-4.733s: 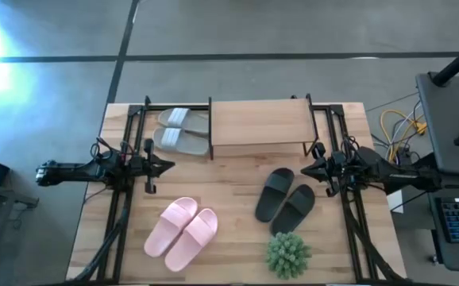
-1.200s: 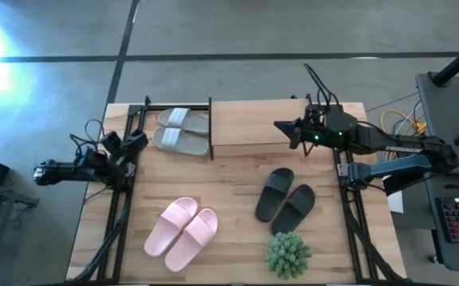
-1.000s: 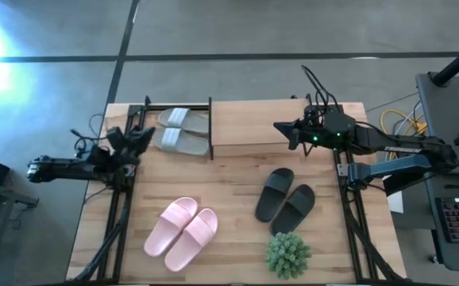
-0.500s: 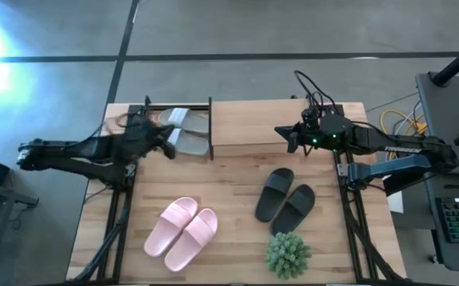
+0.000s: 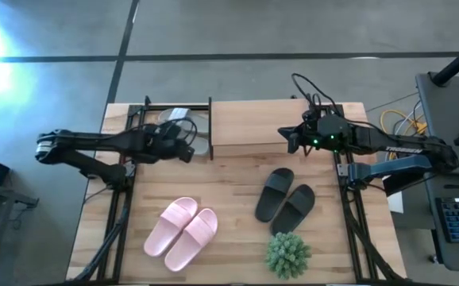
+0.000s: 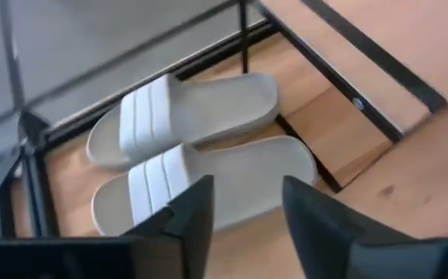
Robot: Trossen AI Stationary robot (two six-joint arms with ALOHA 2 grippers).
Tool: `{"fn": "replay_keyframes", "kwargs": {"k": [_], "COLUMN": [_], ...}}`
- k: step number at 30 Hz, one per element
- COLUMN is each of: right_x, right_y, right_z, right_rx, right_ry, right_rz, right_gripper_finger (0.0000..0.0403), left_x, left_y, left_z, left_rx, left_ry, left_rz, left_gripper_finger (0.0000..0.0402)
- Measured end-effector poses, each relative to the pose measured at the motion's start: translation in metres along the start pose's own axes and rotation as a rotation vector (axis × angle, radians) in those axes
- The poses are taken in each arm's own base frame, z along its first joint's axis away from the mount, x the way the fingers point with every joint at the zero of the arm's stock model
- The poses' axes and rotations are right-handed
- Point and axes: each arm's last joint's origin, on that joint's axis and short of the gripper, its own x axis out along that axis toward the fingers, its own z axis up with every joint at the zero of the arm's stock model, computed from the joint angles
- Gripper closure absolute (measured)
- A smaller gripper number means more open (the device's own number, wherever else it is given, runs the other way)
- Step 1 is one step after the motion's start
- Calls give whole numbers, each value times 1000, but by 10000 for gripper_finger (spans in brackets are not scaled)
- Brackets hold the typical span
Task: Pick and place slides into the shelf
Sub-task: Put the bottom gray slides under the shelf
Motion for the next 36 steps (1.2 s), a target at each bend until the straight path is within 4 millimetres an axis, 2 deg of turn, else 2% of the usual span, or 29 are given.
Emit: {"fn": "replay_keyframes", "kwargs": {"k": [5, 14, 18, 27, 36], "right_x": [1, 2, 2, 2, 2], "right_y": [-8, -26, -27, -27, -27], "right_z": [0, -1, 0, 0, 0], "right_rx": [15, 41, 23, 60, 117], "right_ry": [19, 74, 77, 73, 68], "right_rz": [-57, -186, -194, -197, -199], "right_gripper_finger": [302, 253, 240, 230, 227], "left_x": [7, 48, 68, 108, 135], "left_y": [-5, -21, -23, -9, -10], "left_z": [11, 2, 1, 9, 10], "left_rx": [31, 176, 234, 240, 299], "left_ry": [136, 489, 534, 585, 616], "left_rz": [110, 184, 235, 358, 324], "left_gripper_finger": [207, 201, 201, 201, 201]}}
